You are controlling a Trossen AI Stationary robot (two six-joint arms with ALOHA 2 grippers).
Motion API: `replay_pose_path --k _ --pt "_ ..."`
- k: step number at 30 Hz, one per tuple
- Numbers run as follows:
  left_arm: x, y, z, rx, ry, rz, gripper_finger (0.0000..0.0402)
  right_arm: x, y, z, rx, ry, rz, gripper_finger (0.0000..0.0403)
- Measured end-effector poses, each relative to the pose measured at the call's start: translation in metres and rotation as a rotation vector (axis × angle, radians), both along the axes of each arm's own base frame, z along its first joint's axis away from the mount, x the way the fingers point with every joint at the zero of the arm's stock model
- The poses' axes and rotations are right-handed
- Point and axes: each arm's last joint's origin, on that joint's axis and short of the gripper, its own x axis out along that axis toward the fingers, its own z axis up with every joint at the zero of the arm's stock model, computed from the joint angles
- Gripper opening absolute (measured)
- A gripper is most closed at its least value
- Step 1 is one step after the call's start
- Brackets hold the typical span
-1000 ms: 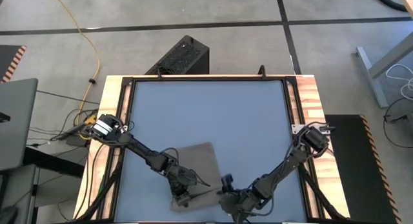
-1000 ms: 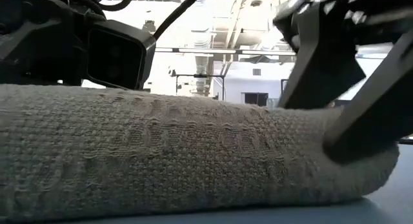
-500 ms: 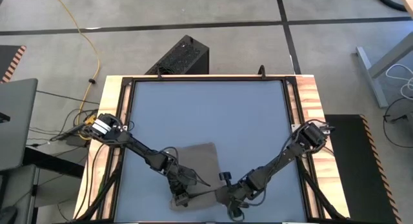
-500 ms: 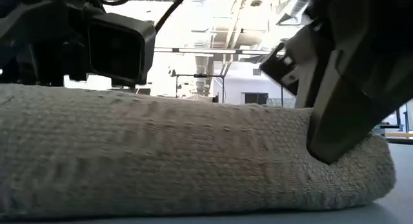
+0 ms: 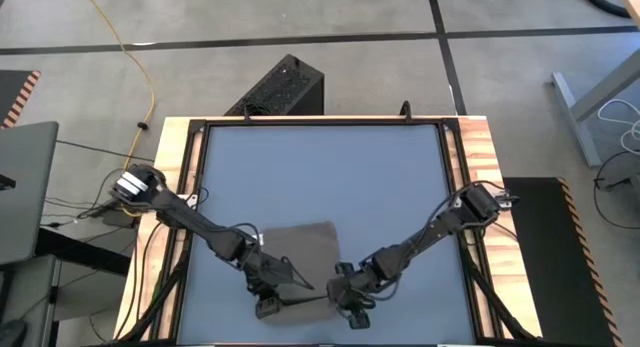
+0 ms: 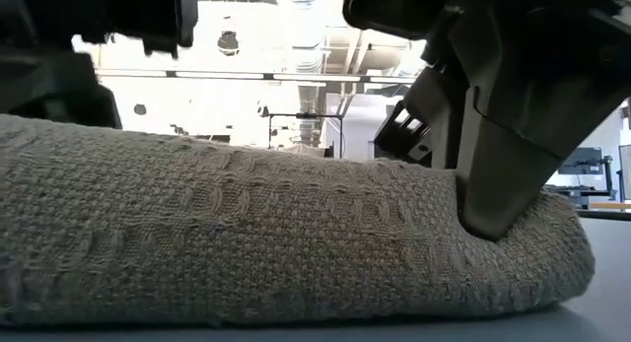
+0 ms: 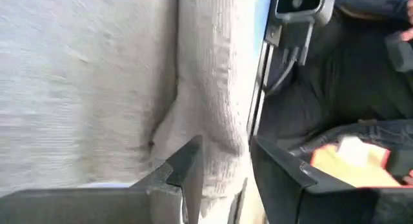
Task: Roll towel into tight, uniform cylinder
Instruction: Roll the gray towel
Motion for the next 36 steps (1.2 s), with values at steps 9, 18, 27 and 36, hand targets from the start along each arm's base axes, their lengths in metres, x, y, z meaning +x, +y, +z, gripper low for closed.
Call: replay_pose_path --k 9,18,27,36 --pt "-0.011 -0.009 0.048 0.214 -0.261 0.064 0.0113 0.015 -0.031 -0.002 0.146 0.102 -0.017 0.0038" --pt "0.001 -0.045 0.052 0.608 -0.286 0.04 0.0096 0.024 -0.057 -0.003 0.205 0.164 -0.042 0.0038" --pt "0.028 -0.073 0.033 0.755 -0.091 -0.044 0.0084 0.026 -0.068 -0.004 0.205 0.189 -0.066 0.004" --pt "0.055 -0.102 0.041 0.796 0.001 -0.056 0.0083 0.027 -0.074 -0.004 0.205 0.19 -0.065 0.0042"
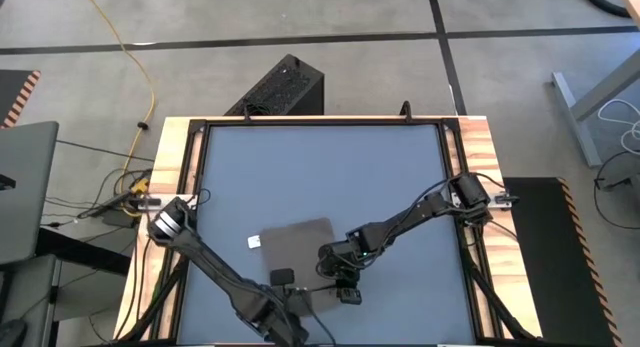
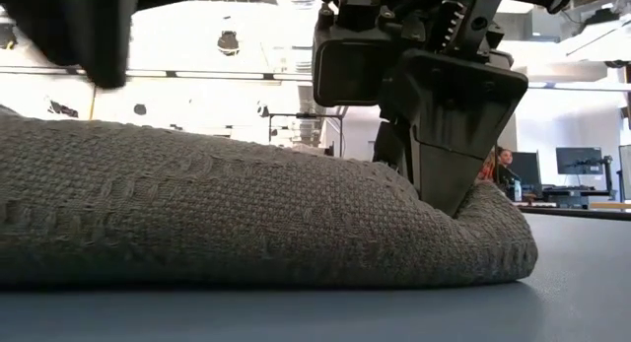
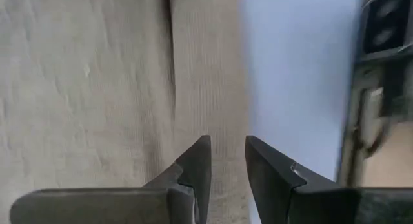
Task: Roll towel into tight, uniform cylinder
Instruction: Roll the gray towel
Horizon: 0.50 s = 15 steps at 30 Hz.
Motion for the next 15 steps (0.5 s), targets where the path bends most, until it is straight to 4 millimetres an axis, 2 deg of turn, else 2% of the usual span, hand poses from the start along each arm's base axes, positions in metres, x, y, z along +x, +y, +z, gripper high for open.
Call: replay_pose_path --k 4,11,15 --pt "0.007 -0.007 -0.016 0.004 0.094 0.038 0.0083 0.0 0.0 0.0 -0.002 -0.001 0.005 0.0043" --pt "0.01 -0.012 -0.028 0.0 0.175 0.057 0.0085 -0.001 0.0 0.0 -0.007 -0.006 0.023 0.0044" --pt "0.01 -0.012 -0.036 -0.005 0.174 0.022 0.0109 -0.001 0.0 0.0 -0.007 -0.008 0.027 0.0044"
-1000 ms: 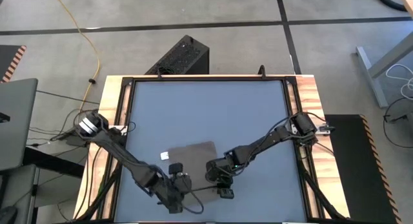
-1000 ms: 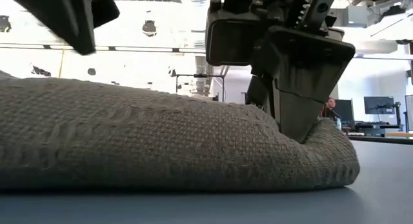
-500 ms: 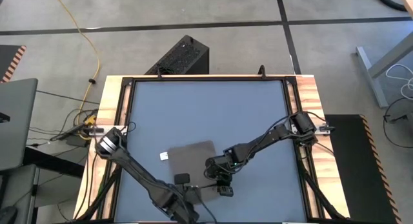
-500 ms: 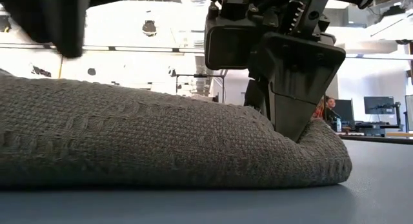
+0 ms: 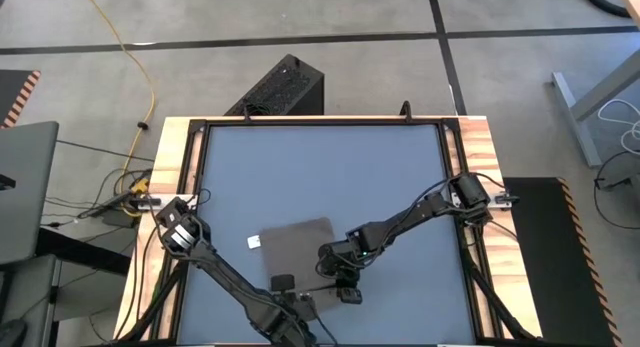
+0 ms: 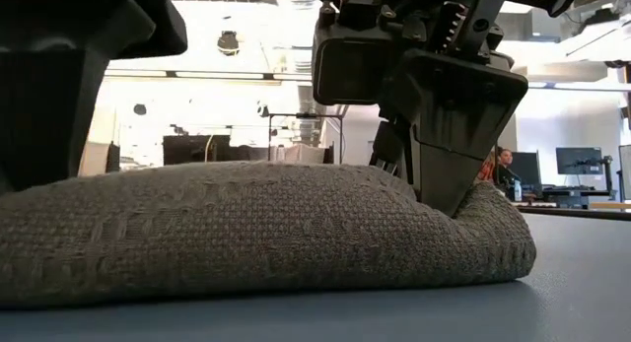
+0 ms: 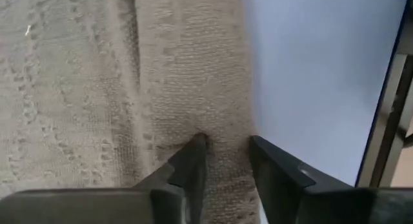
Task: Roll towel into tight, uniform cylinder
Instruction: Roll the gray towel
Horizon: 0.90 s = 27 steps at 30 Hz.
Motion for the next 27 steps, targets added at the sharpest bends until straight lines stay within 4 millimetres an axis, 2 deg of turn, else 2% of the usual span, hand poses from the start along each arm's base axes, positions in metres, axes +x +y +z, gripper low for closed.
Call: replay_pose_path --k 8,12,16,21,24,27 --pt "0.001 -0.001 -0.002 0.024 -0.021 -0.031 0.0199 0.0 0.0 0.0 0.0 0.003 0.001 0.0044" --pt "0.004 -0.006 -0.03 0.06 0.02 -0.037 0.0226 0.0 0.0 0.0 0.001 0.003 0.001 0.0044" --pt "0.003 -0.007 -0.05 0.077 0.097 0.003 0.0229 0.0 0.0 0.0 0.001 0.003 0.002 0.0044" --pt "-0.003 -0.004 -0.051 0.121 0.133 0.07 0.0201 -0.001 0.0 0.0 0.0 0.009 0.002 0.0044" --pt "-0.005 -0.002 -0.05 0.12 0.152 0.107 0.0152 -0.001 0.0 0.0 -0.002 0.017 0.002 0.0044" --pt "-0.005 -0.002 -0.05 0.102 0.172 0.095 0.0085 -0.002 0.0 0.0 0.001 0.026 0.003 0.0044"
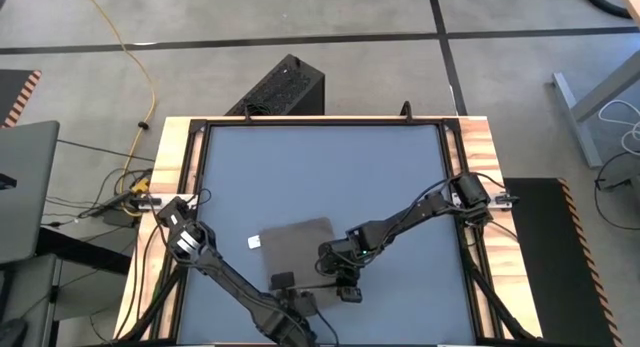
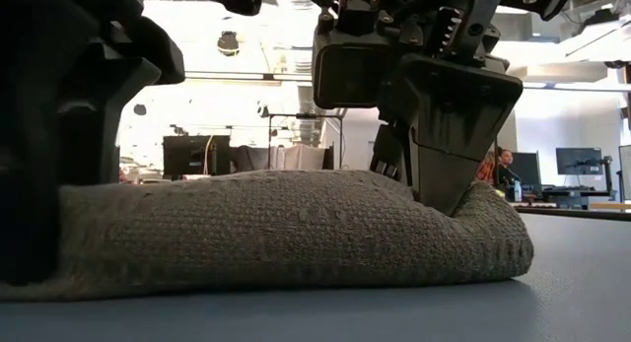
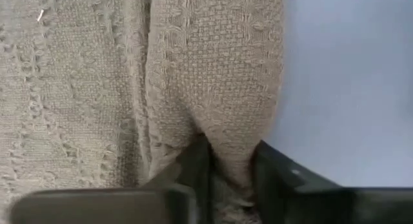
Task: Roll towel into tight, uniform cylinder
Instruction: Roll the gray towel
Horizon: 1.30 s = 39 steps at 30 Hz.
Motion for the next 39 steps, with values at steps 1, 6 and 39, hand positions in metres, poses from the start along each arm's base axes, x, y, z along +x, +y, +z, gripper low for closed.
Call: replay_pose_path --k 1,6,39 --pt "0.001 -0.001 0.001 -0.021 0.004 -0.004 0.0061 0.0 0.0 0.0 0.002 0.003 -0.003 0.0044" --pt "0.002 -0.002 0.014 -0.109 -0.022 -0.011 0.0019 -0.002 0.0 -0.001 0.002 0.033 -0.016 0.0044" --pt "-0.015 -0.045 0.042 -0.386 -0.147 0.354 0.0016 0.005 0.006 0.014 -0.006 -0.152 0.106 0.0161"
